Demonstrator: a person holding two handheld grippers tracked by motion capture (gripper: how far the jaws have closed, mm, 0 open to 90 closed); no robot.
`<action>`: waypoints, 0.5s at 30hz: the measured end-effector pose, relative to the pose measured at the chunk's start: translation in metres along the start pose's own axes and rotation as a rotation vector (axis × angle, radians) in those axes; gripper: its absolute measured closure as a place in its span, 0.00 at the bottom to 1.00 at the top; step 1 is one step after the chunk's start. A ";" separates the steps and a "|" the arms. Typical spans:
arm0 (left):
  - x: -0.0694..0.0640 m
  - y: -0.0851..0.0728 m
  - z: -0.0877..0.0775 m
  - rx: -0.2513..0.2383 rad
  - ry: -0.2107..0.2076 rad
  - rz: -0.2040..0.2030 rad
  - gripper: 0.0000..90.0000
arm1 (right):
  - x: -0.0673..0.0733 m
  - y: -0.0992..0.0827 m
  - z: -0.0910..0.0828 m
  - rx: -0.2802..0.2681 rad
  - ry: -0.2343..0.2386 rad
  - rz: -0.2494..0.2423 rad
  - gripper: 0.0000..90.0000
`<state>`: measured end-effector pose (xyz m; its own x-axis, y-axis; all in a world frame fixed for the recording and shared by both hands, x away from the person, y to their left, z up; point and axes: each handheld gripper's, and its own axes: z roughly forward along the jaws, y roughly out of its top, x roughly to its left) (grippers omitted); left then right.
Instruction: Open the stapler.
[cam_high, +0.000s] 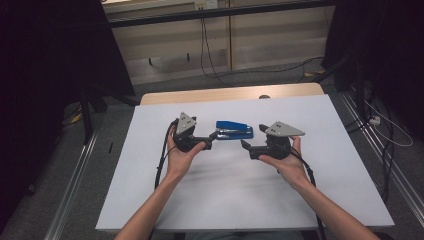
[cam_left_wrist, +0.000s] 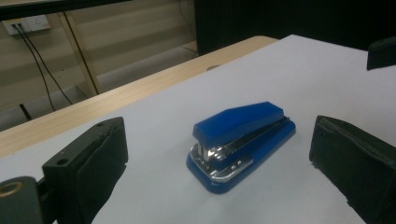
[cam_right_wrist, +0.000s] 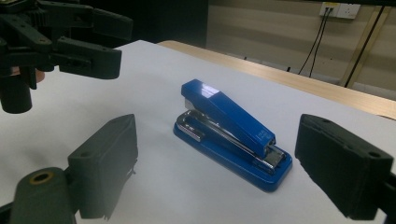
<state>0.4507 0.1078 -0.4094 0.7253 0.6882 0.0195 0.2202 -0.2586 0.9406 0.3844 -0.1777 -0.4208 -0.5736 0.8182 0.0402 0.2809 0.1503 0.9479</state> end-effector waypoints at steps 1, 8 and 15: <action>0.000 0.000 0.000 0.000 0.000 0.000 0.06 | 0.000 0.000 0.002 0.001 0.003 0.001 0.15; 0.009 -0.003 0.015 0.017 0.017 0.008 0.06 | 0.002 0.004 0.015 0.014 0.012 -0.005 0.20; 0.013 -0.011 0.017 0.053 0.001 0.008 0.05 | 0.004 0.004 0.027 0.025 0.029 0.003 0.25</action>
<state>0.4692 0.1082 -0.4253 0.7265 0.6866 0.0274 0.2483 -0.2996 0.9212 0.4037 -0.1593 -0.4255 -0.5945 0.8024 0.0520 0.3017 0.1626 0.9395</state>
